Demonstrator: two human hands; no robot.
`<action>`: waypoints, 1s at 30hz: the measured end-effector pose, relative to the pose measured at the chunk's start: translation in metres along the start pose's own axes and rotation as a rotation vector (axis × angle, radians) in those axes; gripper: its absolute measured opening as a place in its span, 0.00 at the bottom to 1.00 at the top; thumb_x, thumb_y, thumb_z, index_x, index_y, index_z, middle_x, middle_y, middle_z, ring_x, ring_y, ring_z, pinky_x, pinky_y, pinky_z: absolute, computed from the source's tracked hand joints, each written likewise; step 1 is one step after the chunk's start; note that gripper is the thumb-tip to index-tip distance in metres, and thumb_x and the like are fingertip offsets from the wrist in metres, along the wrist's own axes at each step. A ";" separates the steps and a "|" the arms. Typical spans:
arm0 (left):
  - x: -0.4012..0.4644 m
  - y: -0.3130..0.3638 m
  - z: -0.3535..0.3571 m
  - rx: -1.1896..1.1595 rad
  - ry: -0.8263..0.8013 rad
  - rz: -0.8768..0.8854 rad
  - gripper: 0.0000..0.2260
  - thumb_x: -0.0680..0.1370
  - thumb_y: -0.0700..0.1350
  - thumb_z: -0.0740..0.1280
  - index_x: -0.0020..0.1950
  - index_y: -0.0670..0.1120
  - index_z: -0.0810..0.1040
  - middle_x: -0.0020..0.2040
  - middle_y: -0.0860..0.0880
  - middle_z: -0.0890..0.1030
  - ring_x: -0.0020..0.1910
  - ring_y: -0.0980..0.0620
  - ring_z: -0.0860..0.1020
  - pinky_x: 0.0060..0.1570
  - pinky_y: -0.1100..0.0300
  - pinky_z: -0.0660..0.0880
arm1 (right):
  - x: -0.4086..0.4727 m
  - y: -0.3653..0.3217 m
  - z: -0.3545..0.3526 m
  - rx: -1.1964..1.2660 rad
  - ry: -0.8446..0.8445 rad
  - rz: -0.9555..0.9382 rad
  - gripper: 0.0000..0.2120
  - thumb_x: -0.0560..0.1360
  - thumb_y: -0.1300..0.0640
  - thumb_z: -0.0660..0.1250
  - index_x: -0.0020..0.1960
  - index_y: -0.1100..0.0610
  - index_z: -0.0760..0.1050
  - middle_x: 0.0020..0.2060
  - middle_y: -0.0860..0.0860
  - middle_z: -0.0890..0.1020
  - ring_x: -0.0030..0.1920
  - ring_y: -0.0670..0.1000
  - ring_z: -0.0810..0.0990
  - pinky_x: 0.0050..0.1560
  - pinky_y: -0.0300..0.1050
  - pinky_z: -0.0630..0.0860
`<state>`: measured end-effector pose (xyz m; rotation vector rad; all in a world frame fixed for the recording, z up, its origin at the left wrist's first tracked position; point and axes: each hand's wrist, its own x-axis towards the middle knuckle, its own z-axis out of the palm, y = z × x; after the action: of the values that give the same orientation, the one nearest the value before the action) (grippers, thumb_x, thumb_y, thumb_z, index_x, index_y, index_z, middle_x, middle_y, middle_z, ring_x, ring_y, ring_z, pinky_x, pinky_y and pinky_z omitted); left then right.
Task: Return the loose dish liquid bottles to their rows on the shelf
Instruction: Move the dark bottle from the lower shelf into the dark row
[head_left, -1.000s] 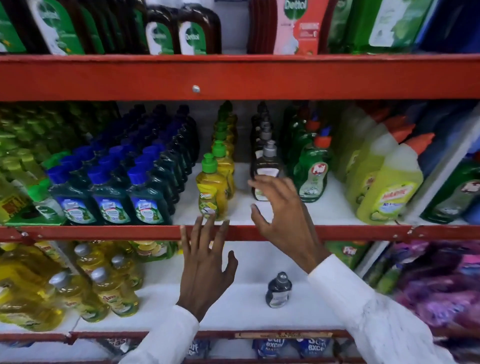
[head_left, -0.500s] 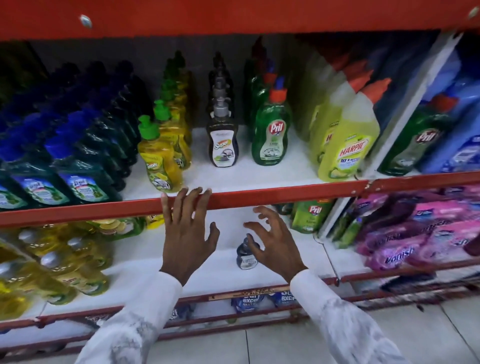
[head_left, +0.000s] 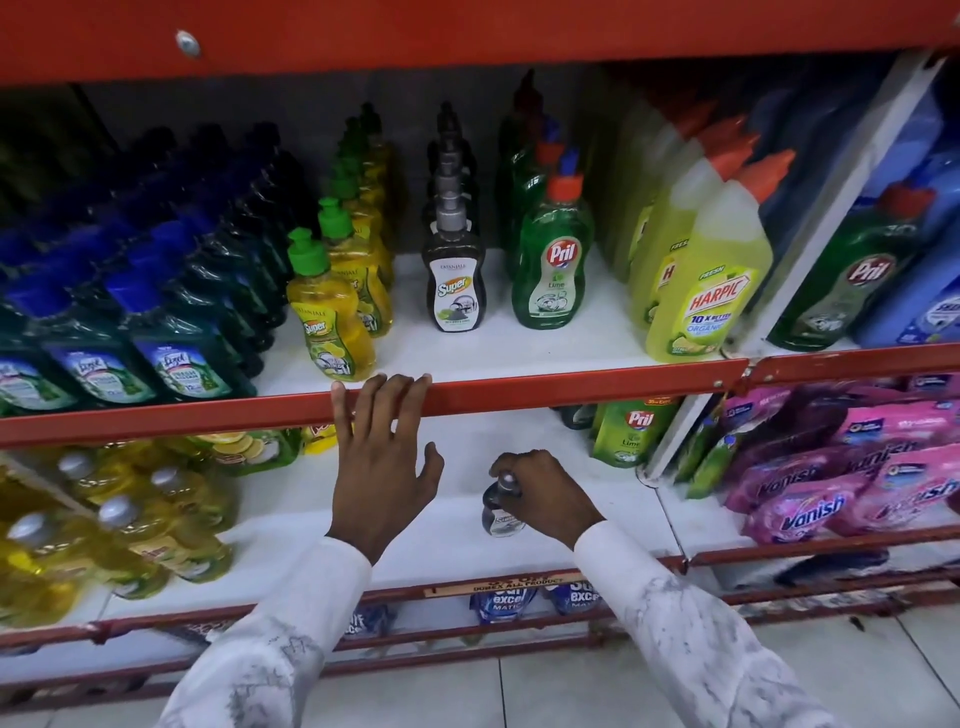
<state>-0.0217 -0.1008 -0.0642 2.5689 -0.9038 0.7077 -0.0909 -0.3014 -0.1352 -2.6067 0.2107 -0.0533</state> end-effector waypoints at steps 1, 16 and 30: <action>0.000 0.000 0.000 -0.001 0.001 -0.001 0.30 0.73 0.47 0.68 0.75 0.47 0.67 0.69 0.44 0.74 0.73 0.41 0.67 0.80 0.34 0.49 | -0.005 -0.008 -0.012 0.022 0.020 -0.004 0.14 0.70 0.58 0.71 0.56 0.53 0.81 0.50 0.53 0.87 0.51 0.55 0.84 0.47 0.41 0.77; 0.000 0.001 0.004 -0.067 0.031 -0.020 0.32 0.69 0.42 0.70 0.73 0.47 0.68 0.66 0.44 0.75 0.72 0.40 0.68 0.78 0.31 0.54 | -0.014 -0.170 -0.250 0.281 0.506 -0.166 0.14 0.60 0.52 0.82 0.45 0.52 0.85 0.34 0.45 0.86 0.31 0.40 0.81 0.30 0.28 0.73; -0.001 -0.001 0.001 -0.107 0.002 0.006 0.36 0.67 0.42 0.70 0.75 0.49 0.67 0.66 0.48 0.73 0.72 0.43 0.67 0.79 0.35 0.51 | 0.090 -0.164 -0.204 0.072 0.463 -0.062 0.10 0.62 0.57 0.80 0.41 0.58 0.84 0.37 0.55 0.86 0.39 0.55 0.85 0.42 0.43 0.80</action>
<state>-0.0219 -0.1000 -0.0654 2.4722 -0.9240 0.6462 0.0045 -0.2773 0.1236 -2.4926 0.2837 -0.6754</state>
